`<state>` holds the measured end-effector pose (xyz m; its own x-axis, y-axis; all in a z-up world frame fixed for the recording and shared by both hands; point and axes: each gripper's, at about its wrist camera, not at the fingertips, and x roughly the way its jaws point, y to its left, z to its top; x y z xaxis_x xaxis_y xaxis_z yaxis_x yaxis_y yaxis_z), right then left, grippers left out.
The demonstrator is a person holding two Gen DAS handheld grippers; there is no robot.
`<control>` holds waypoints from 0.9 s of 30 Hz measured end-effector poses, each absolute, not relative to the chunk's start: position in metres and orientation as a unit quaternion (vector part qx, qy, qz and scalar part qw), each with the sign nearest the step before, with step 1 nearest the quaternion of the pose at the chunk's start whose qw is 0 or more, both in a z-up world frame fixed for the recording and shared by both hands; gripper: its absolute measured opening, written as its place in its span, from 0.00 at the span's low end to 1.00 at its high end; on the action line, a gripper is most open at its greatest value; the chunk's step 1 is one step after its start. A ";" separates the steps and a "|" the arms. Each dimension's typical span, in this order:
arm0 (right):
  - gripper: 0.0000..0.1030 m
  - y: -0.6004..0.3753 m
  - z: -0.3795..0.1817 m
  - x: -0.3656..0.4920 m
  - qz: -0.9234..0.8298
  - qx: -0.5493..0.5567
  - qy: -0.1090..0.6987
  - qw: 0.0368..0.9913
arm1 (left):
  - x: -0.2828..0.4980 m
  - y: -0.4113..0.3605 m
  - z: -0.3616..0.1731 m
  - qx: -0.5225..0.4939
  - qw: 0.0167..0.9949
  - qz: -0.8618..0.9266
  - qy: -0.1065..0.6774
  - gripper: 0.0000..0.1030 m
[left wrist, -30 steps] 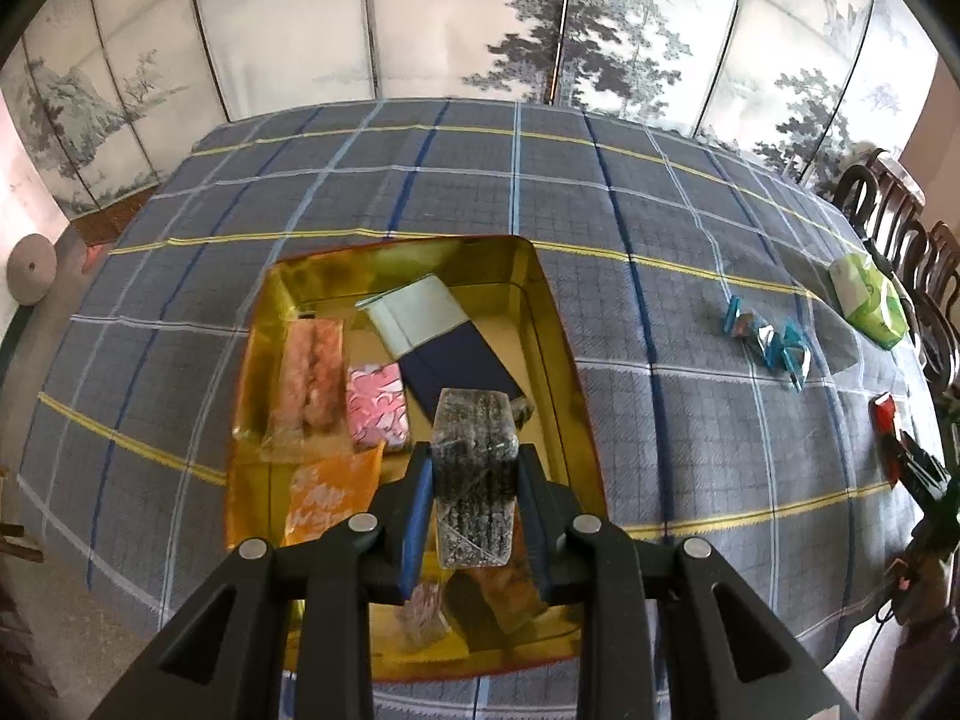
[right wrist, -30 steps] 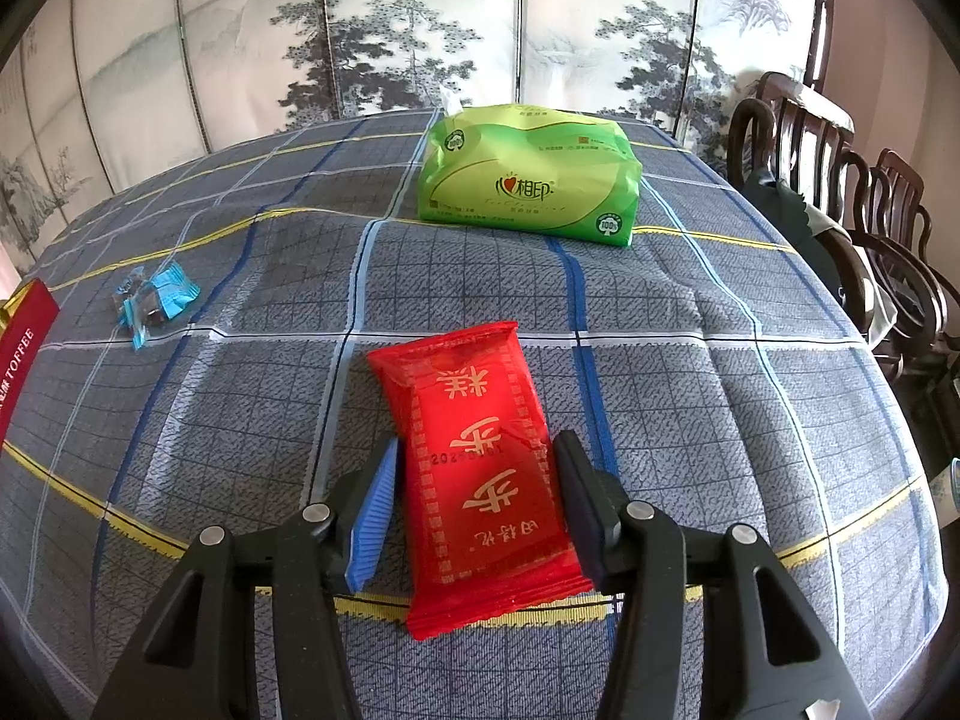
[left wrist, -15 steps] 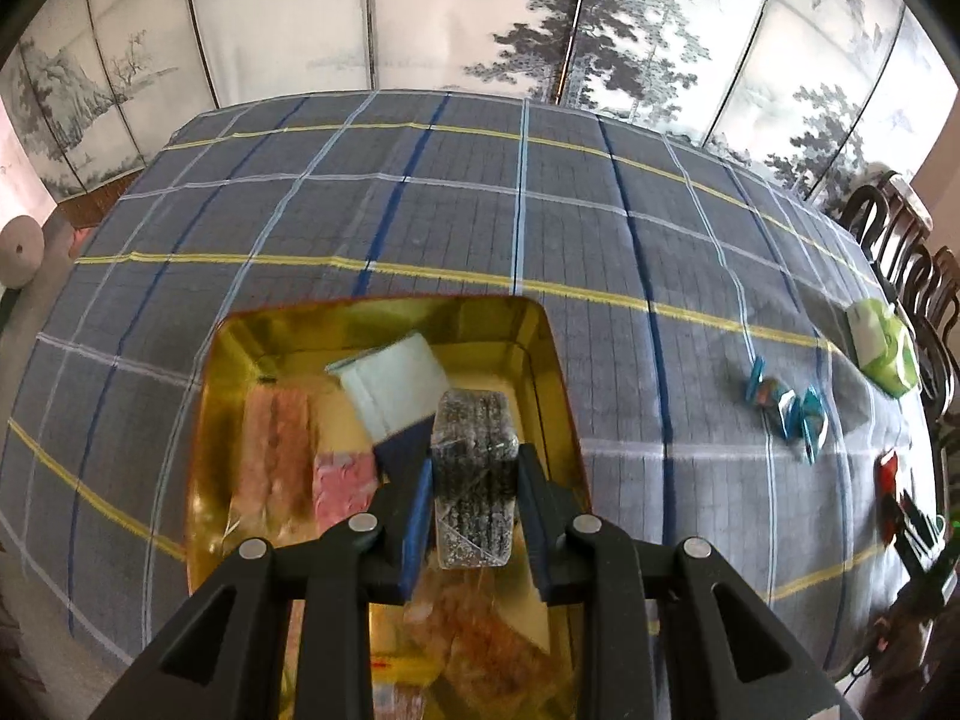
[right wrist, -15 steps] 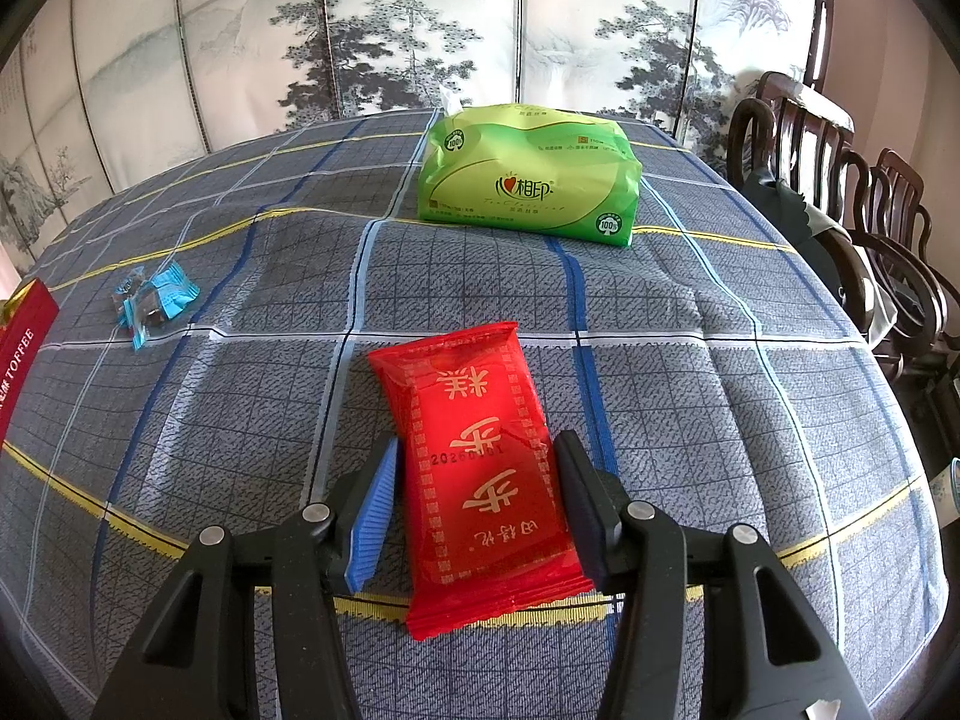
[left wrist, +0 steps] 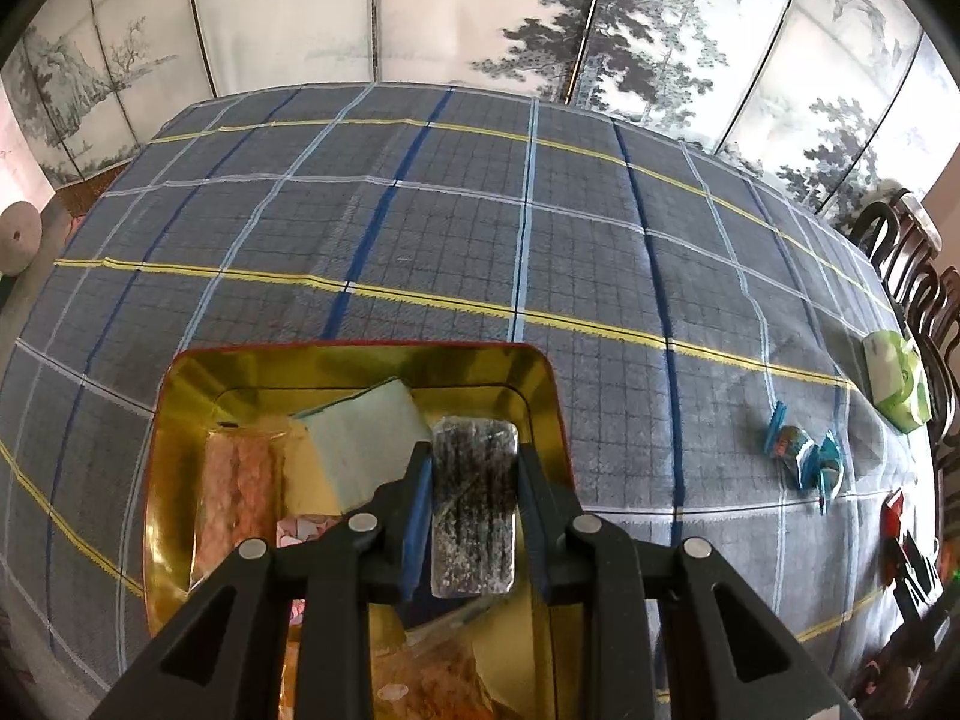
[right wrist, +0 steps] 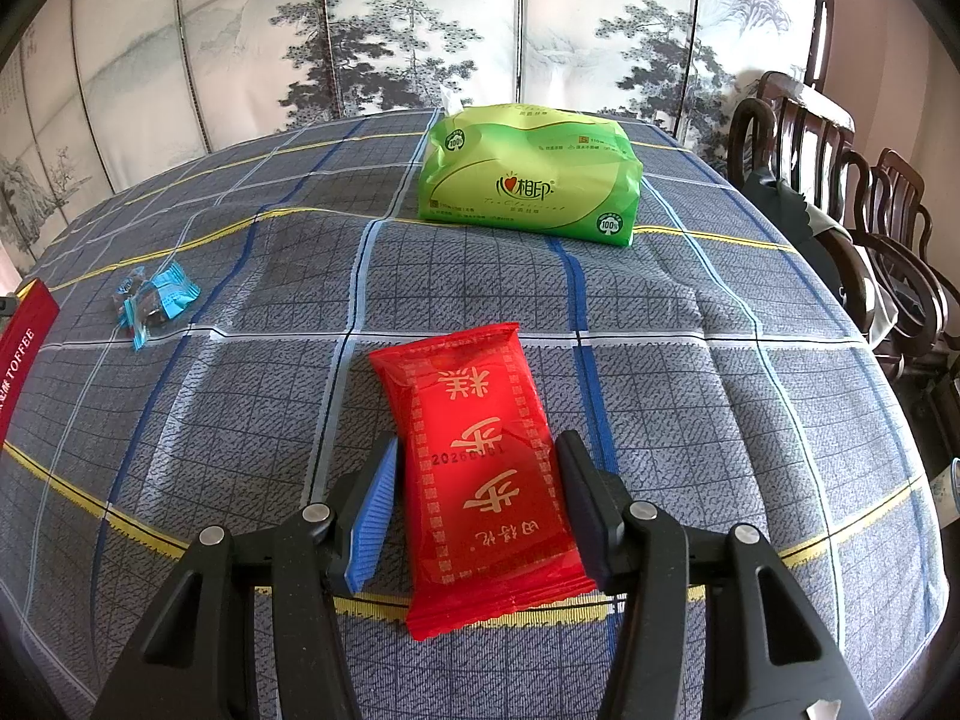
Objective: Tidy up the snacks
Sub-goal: 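Lower the grey speckled packet into the gold tray and open the left gripper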
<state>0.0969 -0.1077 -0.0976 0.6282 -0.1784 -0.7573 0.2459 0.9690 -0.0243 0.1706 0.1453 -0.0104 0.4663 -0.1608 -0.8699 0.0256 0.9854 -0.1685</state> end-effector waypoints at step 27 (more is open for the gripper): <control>0.48 -0.100 -0.100 0.104 -0.121 0.037 0.416 0.900 | 0.133 0.121 0.009 0.040 0.894 -0.007 0.446 0.47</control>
<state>0.1036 -0.1003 -0.1002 0.6241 -0.1875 -0.7585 0.2496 0.9678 -0.0339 0.1333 0.1206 0.0091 0.6027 0.0225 -0.7977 0.0491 0.9967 0.0652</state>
